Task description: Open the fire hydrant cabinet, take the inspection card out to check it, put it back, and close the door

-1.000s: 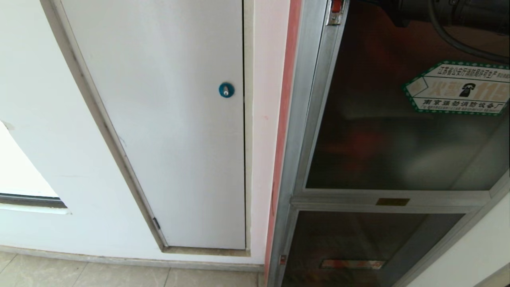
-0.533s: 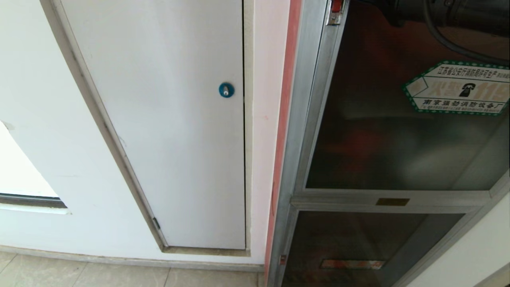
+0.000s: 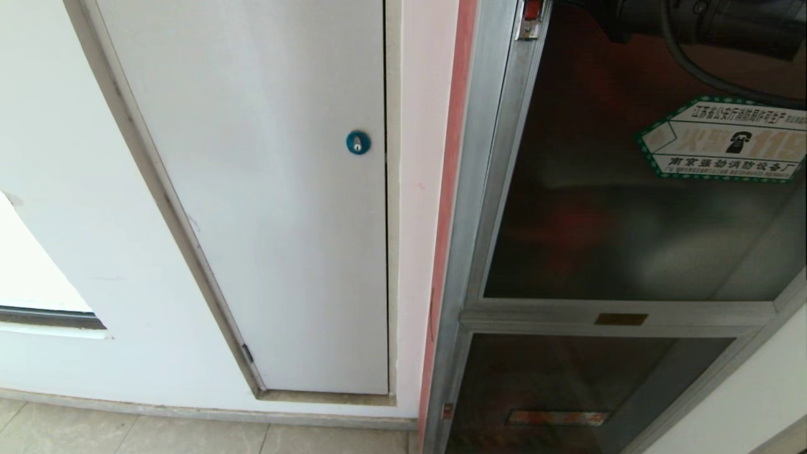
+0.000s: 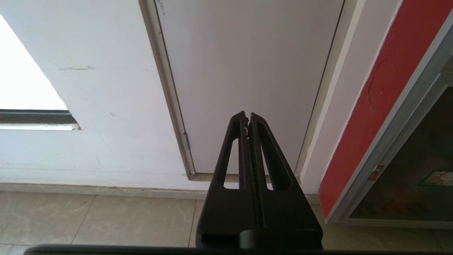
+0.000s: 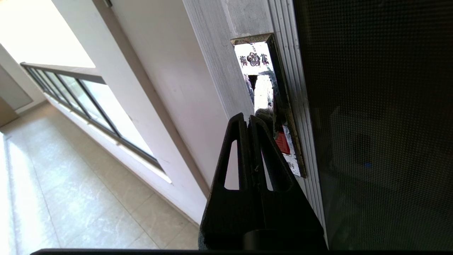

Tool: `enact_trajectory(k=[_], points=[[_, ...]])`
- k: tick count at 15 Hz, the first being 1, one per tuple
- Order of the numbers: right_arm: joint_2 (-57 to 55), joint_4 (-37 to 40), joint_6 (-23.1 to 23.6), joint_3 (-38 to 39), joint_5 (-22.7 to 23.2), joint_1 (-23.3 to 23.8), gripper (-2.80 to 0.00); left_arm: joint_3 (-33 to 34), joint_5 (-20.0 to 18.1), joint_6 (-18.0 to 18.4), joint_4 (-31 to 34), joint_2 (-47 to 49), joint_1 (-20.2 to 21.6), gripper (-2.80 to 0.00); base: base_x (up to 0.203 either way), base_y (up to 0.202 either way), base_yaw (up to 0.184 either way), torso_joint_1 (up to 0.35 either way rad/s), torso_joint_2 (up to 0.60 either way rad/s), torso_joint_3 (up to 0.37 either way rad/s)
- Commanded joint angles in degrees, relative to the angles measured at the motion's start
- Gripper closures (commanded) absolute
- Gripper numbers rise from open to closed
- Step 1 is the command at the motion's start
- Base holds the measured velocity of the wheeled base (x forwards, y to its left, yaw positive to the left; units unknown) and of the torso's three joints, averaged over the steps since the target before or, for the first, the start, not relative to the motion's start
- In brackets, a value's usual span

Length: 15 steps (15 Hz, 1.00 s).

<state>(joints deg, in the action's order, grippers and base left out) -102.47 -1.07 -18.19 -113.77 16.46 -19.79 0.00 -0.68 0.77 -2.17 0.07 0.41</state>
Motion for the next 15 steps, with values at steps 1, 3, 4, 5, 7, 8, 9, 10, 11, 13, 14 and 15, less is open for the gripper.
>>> enact_trajectory(k=[1, 3, 4, 5, 7, 8, 9, 10, 11, 13, 14, 15], points=[[-0.3, 0.0, -0.1, 0.0, 0.0, 0.2, 0.00, 0.8, 0.0, 0.0, 0.0, 0.0, 0.0, 0.00, 0.000, 0.000, 0.000, 0.000, 0.00, 0.000], [-0.3, 0.0, -0.1, 0.0, 0.0, 0.5, 0.00, 0.8, 0.0, 0.0, 0.0, 0.0, 0.0, 0.00, 0.000, 0.000, 0.000, 0.000, 0.00, 0.000], [-0.3, 0.0, -0.1, 0.0, 0.0, 0.5, 0.00, 0.8, 0.0, 0.0, 0.0, 0.0, 0.0, 0.00, 0.000, 0.000, 0.000, 0.000, 0.00, 0.000], [-0.3, 0.0, -0.1, 0.0, 0.0, 0.6, 0.00, 0.8, 0.0, 0.0, 0.0, 0.0, 0.0, 0.00, 0.000, 0.000, 0.000, 0.000, 0.00, 0.000], [-0.8, 0.0, -0.1, 0.0, 0.0, 0.9, 0.00, 0.8, 0.0, 0.0, 0.0, 0.0, 0.0, 0.00, 0.000, 0.000, 0.000, 0.000, 0.00, 0.000], [-0.9, 0.0, -0.1, 0.0, 0.0, 1.0, 0.00, 0.8, 0.0, 0.0, 0.0, 0.0, 0.0, 0.00, 0.000, 0.000, 0.000, 0.000, 0.00, 0.000], [-1.1, 0.0, -0.1, 0.0, 0.0, 1.0, 0.00, 0.8, 0.0, 0.0, 0.0, 0.0, 0.0, 0.00, 0.000, 0.000, 0.000, 0.000, 0.00, 0.000], [-1.5, 0.0, -0.1, 0.0, 0.0, 1.0, 0.00, 0.8, 0.0, 0.0, 0.0, 0.0, 0.0, 0.00, 0.000, 0.000, 0.000, 0.000, 0.00, 0.000], [-1.7, 0.0, -0.1, 0.0, -0.1, 1.1, 0.00, 0.8, 0.0, 0.0, 0.0, 0.0, 0.0, 0.00, 0.000, 0.000, 0.000, 0.000, 0.00, 0.000], [-1.9, -0.1, -0.1, 0.0, -0.1, 1.3, 0.00, 0.8, 0.0, 0.0, 0.0, 0.0, 0.0, 0.00, 0.000, 0.000, 0.000, 0.000, 0.00, 0.000], [-1.9, -0.3, -0.1, 0.0, -0.1, 1.4, 0.00, 0.8, 0.0, 0.0, 0.0, 0.0, 0.0, 0.00, 0.000, 0.000, 0.000, 0.000, 0.00, 0.000], [-1.9, -0.3, -0.2, 0.0, -0.1, 1.5, 0.00, 0.8, 0.0, 0.0, 0.0, 0.0, 0.0, 0.00, 0.000, 0.000, 0.000, 0.000, 0.00, 0.000]])
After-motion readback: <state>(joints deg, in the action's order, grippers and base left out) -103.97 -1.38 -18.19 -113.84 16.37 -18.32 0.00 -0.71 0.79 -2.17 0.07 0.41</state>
